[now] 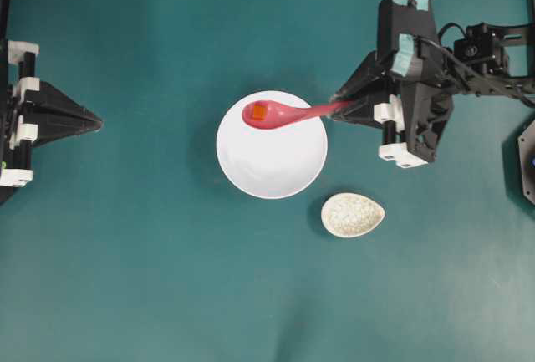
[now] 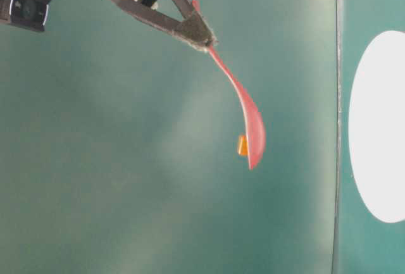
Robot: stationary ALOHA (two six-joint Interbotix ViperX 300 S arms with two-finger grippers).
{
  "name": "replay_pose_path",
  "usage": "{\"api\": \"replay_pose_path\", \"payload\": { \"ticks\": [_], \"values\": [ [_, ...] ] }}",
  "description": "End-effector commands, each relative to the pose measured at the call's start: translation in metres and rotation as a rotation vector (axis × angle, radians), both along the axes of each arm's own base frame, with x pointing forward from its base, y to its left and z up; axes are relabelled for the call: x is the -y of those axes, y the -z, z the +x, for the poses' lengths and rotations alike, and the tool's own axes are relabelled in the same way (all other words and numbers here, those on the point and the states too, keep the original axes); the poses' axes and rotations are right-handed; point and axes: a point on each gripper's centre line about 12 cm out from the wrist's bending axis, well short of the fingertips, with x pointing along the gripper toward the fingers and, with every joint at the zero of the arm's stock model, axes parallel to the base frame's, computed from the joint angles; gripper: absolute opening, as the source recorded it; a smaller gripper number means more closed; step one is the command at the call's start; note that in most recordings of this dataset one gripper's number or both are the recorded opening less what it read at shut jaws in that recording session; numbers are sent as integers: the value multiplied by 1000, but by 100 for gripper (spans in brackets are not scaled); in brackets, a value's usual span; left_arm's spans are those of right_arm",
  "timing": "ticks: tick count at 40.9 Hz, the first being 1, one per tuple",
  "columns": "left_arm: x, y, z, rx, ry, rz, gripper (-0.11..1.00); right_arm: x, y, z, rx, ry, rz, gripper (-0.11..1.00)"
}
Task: Grip the spoon and scoop the red block from the bowl with right arm.
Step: 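Raise the spoon holding the cube up out of the bowl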
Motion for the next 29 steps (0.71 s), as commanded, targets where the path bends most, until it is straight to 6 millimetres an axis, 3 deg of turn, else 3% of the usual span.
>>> {"api": "replay_pose_path", "payload": {
  "ticks": [1, 29],
  "values": [
    [0, -12, 4, 36, 3, 7, 0, -1, -19, -1, 45, -5, -11, 25],
    [0, -19, 1, 55, 3, 9, 0, 0, -27, -5, 74, -10, -43, 25]
  ]
}}
